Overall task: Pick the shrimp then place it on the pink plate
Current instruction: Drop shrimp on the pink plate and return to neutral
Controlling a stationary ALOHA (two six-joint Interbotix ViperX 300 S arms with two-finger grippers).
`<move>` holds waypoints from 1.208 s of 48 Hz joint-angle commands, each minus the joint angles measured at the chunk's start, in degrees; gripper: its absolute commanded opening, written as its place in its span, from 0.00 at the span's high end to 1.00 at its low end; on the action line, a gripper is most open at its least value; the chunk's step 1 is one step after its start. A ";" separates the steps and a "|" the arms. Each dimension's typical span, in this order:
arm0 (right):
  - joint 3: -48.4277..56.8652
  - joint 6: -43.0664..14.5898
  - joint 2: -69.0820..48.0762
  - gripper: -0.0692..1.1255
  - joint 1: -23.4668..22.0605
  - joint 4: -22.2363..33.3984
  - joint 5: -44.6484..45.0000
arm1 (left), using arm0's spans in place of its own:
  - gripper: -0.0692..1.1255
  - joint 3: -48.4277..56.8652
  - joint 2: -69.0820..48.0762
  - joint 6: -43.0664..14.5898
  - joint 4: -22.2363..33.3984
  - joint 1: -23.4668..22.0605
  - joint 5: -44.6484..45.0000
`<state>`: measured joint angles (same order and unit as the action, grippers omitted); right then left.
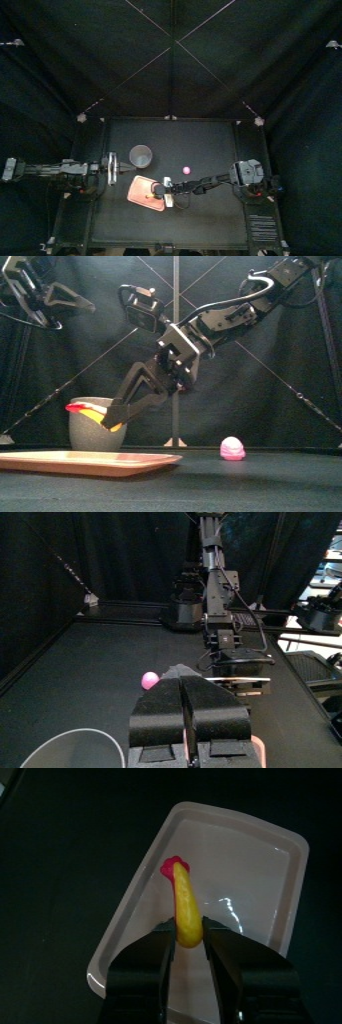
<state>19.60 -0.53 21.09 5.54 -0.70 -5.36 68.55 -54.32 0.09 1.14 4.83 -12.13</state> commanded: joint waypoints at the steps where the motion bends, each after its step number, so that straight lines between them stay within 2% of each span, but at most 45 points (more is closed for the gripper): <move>1: -1.41 0.18 -1.23 0.42 -0.26 -1.67 0.00 | 0.90 -0.62 0.26 0.09 0.35 0.09 -0.53; 7: -1.32 0.18 -1.14 0.37 -0.35 -3.16 0.00 | 0.90 -0.35 0.18 0.00 0.44 0.09 -0.53; 20: -1.41 0.18 -0.44 0.20 -0.70 -3.52 0.00 | 0.90 -0.26 0.18 0.09 0.88 0.09 -0.53; 38: -0.79 0.44 -3.60 0.20 -0.53 0.18 -1.67 | 0.90 -0.09 0.26 0.09 1.67 0.09 -0.53; 58: 9.84 0.26 -11.07 0.20 -0.62 0.26 -14.68 | 0.90 0.26 0.26 0.09 1.76 0.09 -0.53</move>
<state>27.86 -0.09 14.15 5.10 -0.18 -16.79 69.52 -54.32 0.18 2.81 4.92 -12.13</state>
